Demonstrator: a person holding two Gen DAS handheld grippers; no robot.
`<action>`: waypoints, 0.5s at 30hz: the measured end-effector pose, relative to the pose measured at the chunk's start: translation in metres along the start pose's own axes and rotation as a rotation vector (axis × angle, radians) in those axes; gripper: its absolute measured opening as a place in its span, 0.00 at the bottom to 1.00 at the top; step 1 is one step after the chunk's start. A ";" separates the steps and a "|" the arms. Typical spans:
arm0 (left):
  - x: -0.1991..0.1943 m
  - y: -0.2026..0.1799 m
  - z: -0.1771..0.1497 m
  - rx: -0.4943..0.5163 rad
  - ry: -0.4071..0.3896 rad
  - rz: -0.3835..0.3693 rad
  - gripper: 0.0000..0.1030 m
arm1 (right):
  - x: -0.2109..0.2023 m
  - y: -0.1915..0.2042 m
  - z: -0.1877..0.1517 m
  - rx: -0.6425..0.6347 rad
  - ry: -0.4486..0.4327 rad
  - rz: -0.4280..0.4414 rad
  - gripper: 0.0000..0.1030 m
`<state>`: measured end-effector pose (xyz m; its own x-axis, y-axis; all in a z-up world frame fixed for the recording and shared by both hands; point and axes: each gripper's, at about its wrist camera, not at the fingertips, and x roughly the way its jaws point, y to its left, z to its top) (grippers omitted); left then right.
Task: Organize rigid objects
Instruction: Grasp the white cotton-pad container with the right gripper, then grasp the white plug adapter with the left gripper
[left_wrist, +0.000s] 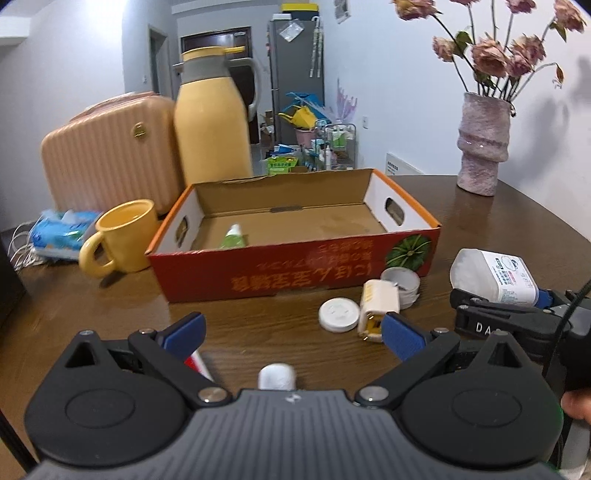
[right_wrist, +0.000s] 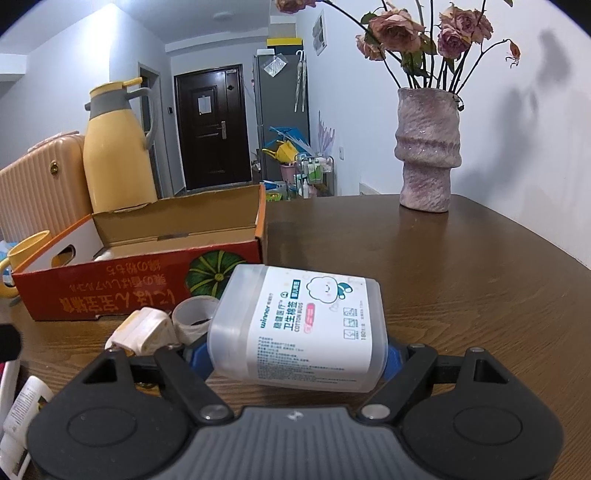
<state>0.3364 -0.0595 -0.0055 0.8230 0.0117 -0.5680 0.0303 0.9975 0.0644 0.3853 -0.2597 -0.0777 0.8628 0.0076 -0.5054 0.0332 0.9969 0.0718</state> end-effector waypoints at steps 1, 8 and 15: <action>0.003 -0.004 0.002 0.005 0.001 -0.003 1.00 | 0.000 -0.002 0.001 0.002 -0.002 -0.001 0.80; 0.031 -0.029 0.013 0.040 0.036 -0.020 1.00 | 0.001 -0.019 0.005 0.026 -0.021 -0.012 0.80; 0.057 -0.045 0.014 0.068 0.070 -0.006 1.00 | 0.001 -0.033 0.008 0.042 -0.040 -0.021 0.80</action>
<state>0.3898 -0.1050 -0.0290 0.7810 0.0132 -0.6244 0.0752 0.9905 0.1150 0.3893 -0.2930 -0.0740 0.8810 -0.0170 -0.4729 0.0718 0.9926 0.0982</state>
